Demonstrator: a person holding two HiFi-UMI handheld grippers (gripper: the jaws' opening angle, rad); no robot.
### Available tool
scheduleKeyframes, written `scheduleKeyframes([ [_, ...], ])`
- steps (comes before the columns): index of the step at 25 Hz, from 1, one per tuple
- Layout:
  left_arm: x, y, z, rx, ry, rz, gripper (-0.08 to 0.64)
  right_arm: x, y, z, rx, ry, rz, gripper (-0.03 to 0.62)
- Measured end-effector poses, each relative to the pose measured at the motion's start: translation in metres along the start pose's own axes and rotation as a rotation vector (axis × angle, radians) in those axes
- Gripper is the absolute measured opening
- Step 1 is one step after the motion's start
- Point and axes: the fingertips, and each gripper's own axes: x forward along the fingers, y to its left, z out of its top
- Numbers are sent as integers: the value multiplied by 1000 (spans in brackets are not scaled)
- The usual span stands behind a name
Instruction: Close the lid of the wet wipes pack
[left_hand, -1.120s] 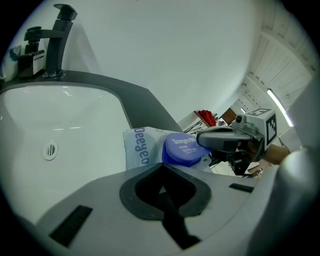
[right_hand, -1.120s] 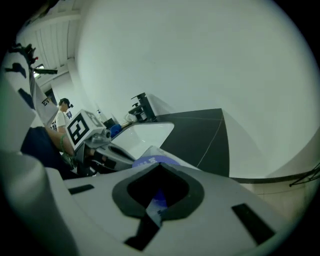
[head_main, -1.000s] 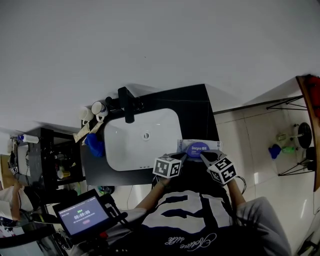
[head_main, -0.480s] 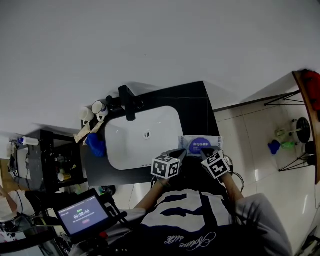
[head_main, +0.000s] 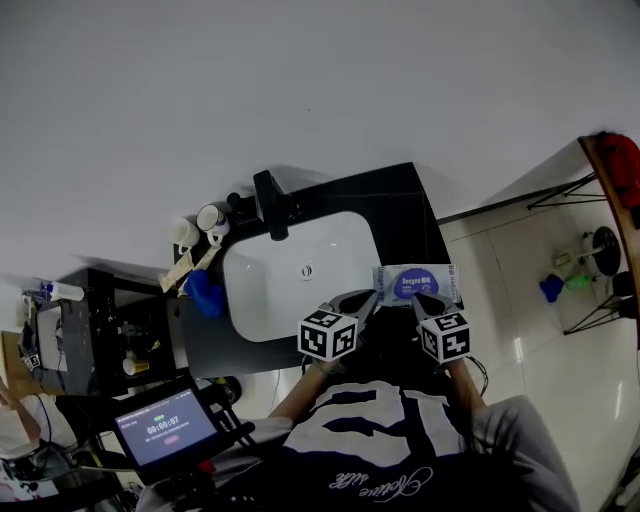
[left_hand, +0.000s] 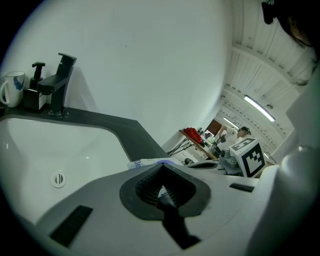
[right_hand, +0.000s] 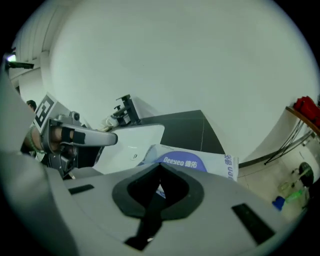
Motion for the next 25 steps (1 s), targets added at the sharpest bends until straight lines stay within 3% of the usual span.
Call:
scheduleKeyframes([
  [3,-28,-10,15,21,-13,-54,0,-21,24,19,99,-97,-40,-2],
  [9,-50,-27,-10,73,20,-101,0,-48,46,15,272,-263,-65,-2],
  [12,-58,-39,-26,137,39,-107,0,-66,60,11,288,-310,-66,-2],
  [16,-81,-85,-57,183,23,-139,0,-118,78,-22,287,-374,-89,-2],
  [21,-90,-93,-54,139,-7,-118,0,-129,92,-31,268,-346,-74,-2],
  [25,-127,-147,-96,131,-63,-122,-1,-177,122,-77,215,-380,-59,-3],
])
